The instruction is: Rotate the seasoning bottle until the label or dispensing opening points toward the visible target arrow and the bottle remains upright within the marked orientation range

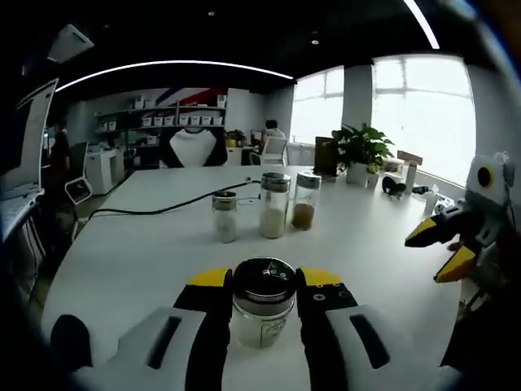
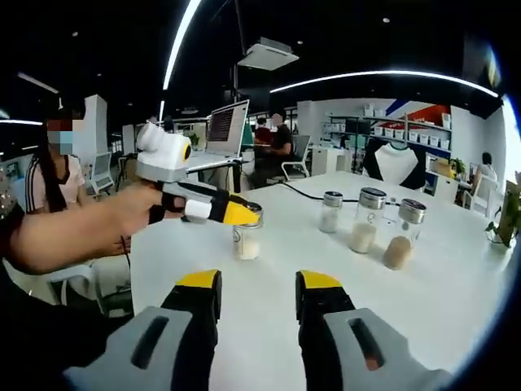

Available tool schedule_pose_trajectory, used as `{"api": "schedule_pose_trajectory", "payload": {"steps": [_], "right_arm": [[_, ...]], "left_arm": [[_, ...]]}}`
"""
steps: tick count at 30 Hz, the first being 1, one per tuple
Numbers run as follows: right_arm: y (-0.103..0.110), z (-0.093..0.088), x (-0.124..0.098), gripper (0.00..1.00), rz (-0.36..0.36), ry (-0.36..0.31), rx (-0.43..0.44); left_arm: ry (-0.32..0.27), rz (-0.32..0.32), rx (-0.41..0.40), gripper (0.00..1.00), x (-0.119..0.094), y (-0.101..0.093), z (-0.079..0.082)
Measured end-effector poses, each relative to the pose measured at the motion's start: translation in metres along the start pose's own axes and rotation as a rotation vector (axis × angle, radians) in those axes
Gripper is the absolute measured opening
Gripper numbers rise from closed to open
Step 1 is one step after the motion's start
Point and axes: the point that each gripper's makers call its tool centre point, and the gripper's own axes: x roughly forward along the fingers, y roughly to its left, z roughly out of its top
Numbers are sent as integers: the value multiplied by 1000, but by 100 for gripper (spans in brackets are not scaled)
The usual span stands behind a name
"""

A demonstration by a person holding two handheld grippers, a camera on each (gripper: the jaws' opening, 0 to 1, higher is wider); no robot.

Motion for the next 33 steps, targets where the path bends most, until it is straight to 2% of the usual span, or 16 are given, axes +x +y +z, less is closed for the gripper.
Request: {"api": "schedule_pose_trajectory", "payload": {"steps": [5, 21, 29, 33], "right_arm": [[3, 1, -2, 32, 9, -9, 5], [5, -4, 1, 32, 20, -4, 28], [1, -5, -2, 32, 7, -4, 37], [-1, -7, 1, 32, -2, -7, 42]], "left_arm": [[15, 11, -1, 32, 2, 8, -4], [23, 2, -39, 33, 0, 11, -5], [-10, 19, -57, 40, -9, 11, 5], [-83, 33, -83, 40, -20, 7, 20]]}}
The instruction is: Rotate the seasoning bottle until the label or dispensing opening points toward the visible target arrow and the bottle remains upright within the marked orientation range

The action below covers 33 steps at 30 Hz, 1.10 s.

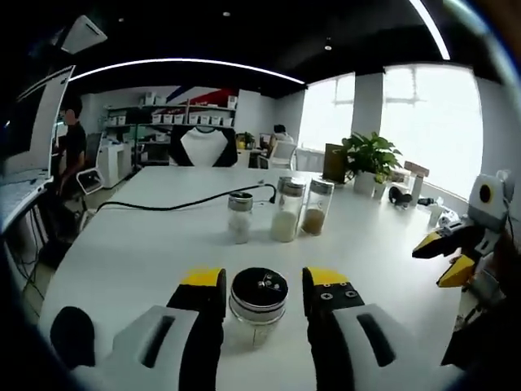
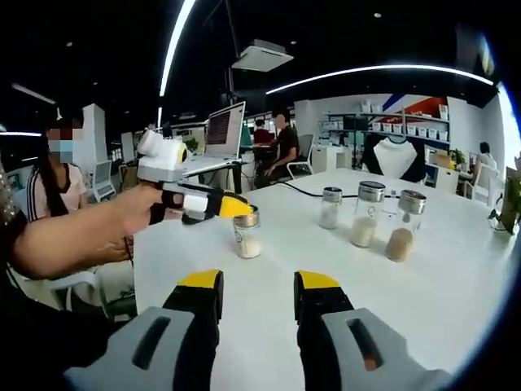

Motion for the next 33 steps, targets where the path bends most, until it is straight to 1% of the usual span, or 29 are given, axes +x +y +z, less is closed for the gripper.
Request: {"api": "schedule_pose_trajectory", "payload": {"steps": [1, 2, 3, 6, 10, 12, 15, 18, 20, 21, 23, 26, 27, 29, 33], "right_arm": [[-2, -1, 2, 32, -5, -2, 3], [-3, -3, 4, 32, -11, -3, 8], [-5, -5, 6, 32, -20, -5, 14], [-10, -10, 14, 33, -35, -1, 28], [-12, -14, 21, 33, -43, 0, 35], [-14, -16, 24, 33, -51, 1, 34], [-22, -14, 27, 33, -81, -18, 40], [-32, -12, 31, 33, -120, -44, 42], [-41, -10, 36, 33, -145, -55, 39], [-46, -10, 40, 33, -159, -61, 42], [-53, -8, 45, 33, -177, -75, 44], [-67, -4, 62, 33, -203, -75, 33], [-70, -2, 67, 33, -206, -77, 33], [-75, 3, 75, 32, -215, -89, 28], [-88, 10, 98, 32, -229, -89, 13]], "left_arm": [[-19, 5, -8, 40, -3, -1, 4], [-53, 15, -22, 40, -8, -3, 11], [-62, 11, -26, 40, -12, -5, 14], [-73, 4, -30, 39, -20, -18, 17], [-82, -38, -26, 39, -27, -40, 18], [-84, -51, -21, 38, -30, -47, 20], [-106, -63, -32, 39, -36, -54, 24], [-115, -66, -29, 39, -40, -61, 25], [-109, -64, -28, 40, -42, -64, 23], [-101, -54, -24, 41, -43, -63, 21], [-106, -33, -20, 44, -48, -61, 21], [-106, -14, -29, 50, -53, -60, 20], [-99, 1, -17, 51, -55, -59, 19], [-93, 5, -11, 54, -58, -60, 17], [-72, -4, -21, 56, -61, -64, 9]]}}
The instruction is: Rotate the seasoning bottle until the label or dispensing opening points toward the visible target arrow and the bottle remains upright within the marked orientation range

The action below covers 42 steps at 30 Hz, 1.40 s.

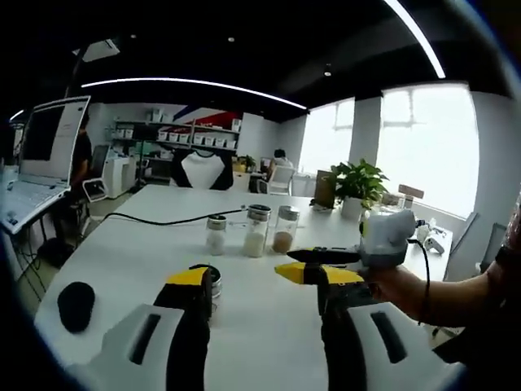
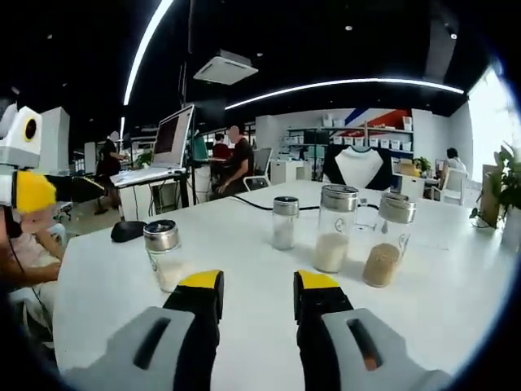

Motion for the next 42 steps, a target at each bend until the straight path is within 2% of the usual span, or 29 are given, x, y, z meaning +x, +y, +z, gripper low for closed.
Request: {"api": "schedule_pose_trajectory", "payload": {"steps": [7, 14, 18, 21, 27, 31, 42], "right_arm": [[-5, 6, 35, 31, 4, -4, -9], [-18, 14, 74, 30, -21, -5, -37], [-29, 26, 102, 30, -43, -19, -63], [-36, 28, 123, 30, -56, -9, -82], [-50, 41, 151, 31, -85, -9, -88], [-49, 46, 160, 32, -91, 0, -117], [-55, 42, 182, 33, -106, 35, -140]], "left_arm": [[27, 3, -30, 55, -2, 9, -9], [20, 0, -42, 53, 1, 12, -5], [22, -1, -39, 52, 1, 15, -4], [28, 2, -46, 50, 3, 19, -5], [43, -1, -50, 49, 3, 20, -9], [37, -1, -53, 48, 3, 21, -7], [30, 8, -52, 46, -5, 24, -1]]}}
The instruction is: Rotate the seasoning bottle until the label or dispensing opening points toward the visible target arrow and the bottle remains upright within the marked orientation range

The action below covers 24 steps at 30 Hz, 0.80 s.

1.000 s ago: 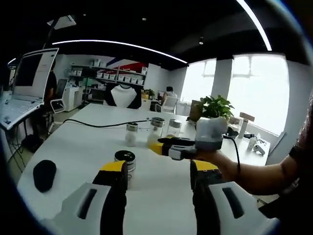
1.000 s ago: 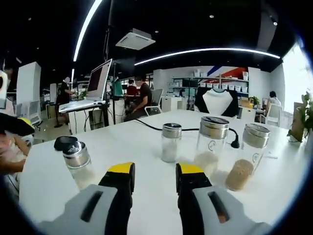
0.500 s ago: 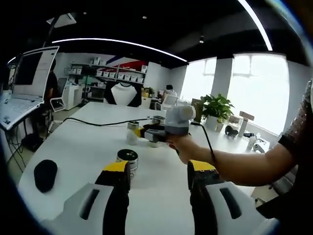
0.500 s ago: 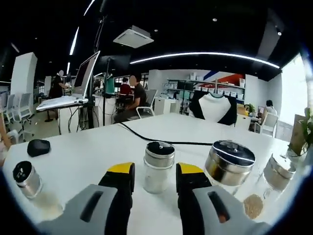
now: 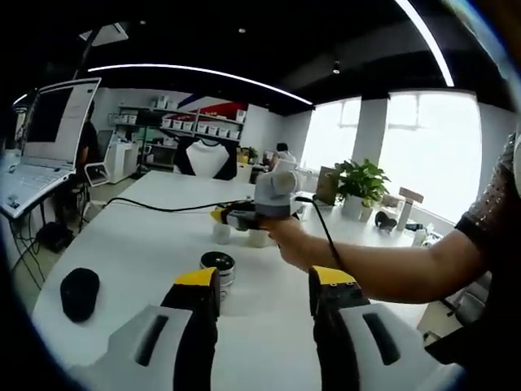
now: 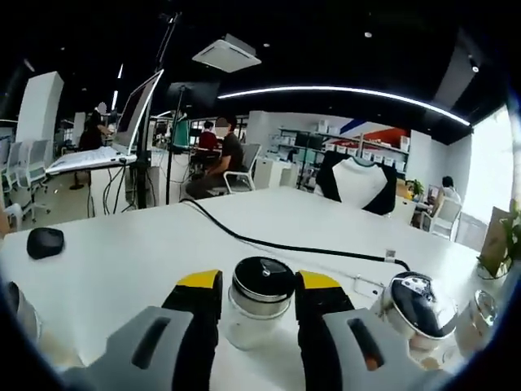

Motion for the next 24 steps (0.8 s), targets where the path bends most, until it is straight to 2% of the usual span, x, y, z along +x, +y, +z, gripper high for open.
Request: {"api": "schedule_pose_trajectory", "payload": {"steps": [9, 13, 14, 17, 21, 24], "right_arm": [[-5, -1, 8, 32, -15, 4, 40], [-3, -1, 5, 30, -12, 4, 41], [-3, 0, 3, 30, -5, -2, 59], [1, -2, 0, 29, 9, 3, 30], [4, 1, -10, 29, 38, -14, 36], [12, 7, -31, 29, 75, -32, 18]], "left_arm": [[4, 16, 0, 45, -3, 3, 2], [4, 17, 4, 44, -3, 3, 3], [2, 17, 5, 44, -4, 3, 4], [-1, 19, 5, 44, -5, 3, 4], [-3, 14, 2, 44, -7, 1, 3], [-9, 3, 2, 43, -6, -3, 3]]}}
